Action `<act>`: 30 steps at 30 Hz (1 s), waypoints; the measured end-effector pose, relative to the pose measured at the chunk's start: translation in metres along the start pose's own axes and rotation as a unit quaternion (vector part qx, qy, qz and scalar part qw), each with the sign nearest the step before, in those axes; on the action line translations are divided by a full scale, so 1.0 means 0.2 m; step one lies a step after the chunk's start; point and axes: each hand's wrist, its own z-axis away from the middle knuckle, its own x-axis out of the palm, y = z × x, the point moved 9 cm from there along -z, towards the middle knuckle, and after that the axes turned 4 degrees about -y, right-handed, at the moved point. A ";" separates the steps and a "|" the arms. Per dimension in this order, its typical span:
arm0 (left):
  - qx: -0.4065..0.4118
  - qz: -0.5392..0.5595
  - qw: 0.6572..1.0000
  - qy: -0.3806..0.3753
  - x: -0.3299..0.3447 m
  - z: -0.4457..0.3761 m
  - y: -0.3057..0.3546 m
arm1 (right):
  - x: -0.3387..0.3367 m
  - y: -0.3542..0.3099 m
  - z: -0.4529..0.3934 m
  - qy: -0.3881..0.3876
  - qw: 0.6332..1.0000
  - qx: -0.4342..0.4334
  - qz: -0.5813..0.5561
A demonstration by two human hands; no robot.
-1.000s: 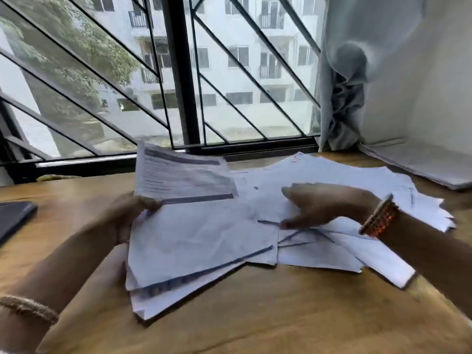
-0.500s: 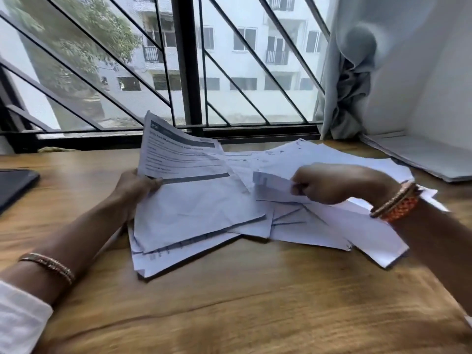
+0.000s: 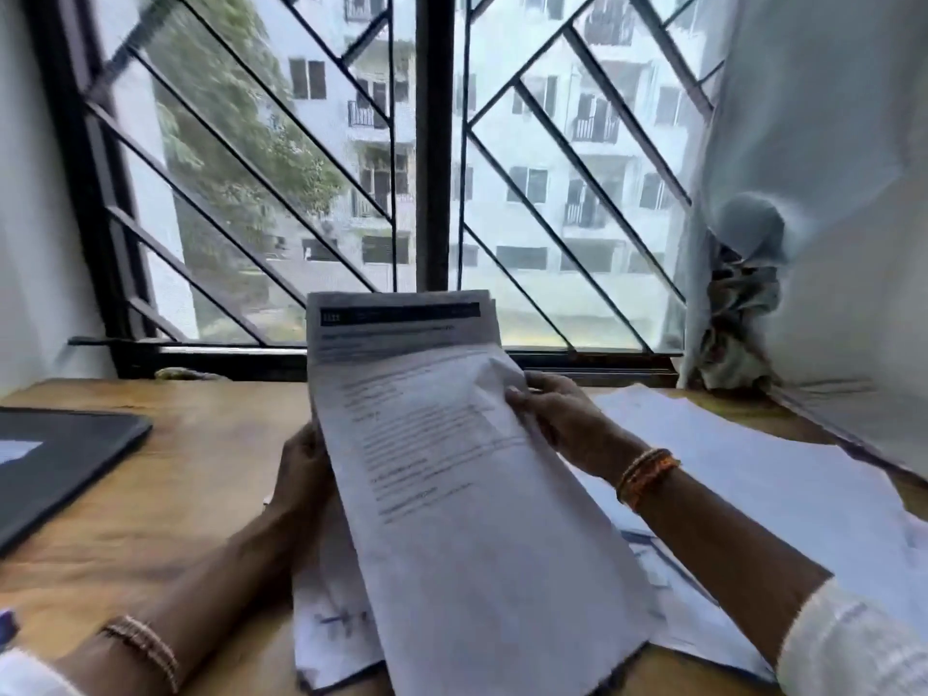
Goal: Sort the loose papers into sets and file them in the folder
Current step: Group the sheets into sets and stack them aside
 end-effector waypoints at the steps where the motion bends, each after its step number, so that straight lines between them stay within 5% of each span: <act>1: 0.010 -0.022 1.000 0.008 0.00 -0.01 0.02 | -0.03 0.03 -0.03 0.027 1.000 -0.008 -0.005; 8: -0.042 0.037 0.998 0.034 0.00 0.06 0.05 | -0.16 0.10 0.00 0.191 0.978 -0.035 0.071; 12: 0.002 0.027 1.000 0.008 0.04 0.07 0.09 | -0.21 0.06 0.00 0.246 0.949 -0.047 0.189; 15: 0.037 -0.001 0.999 -0.007 0.06 0.09 0.12 | -0.14 0.07 -0.01 0.218 0.946 -0.028 0.238; 22: 0.007 -0.021 1.000 0.020 0.05 0.08 0.08 | -0.03 0.08 -0.04 0.098 0.992 0.044 0.058; 30: 0.012 0.004 1.000 0.017 0.05 0.07 0.08 | -0.07 0.14 -0.06 0.110 0.993 0.047 -0.009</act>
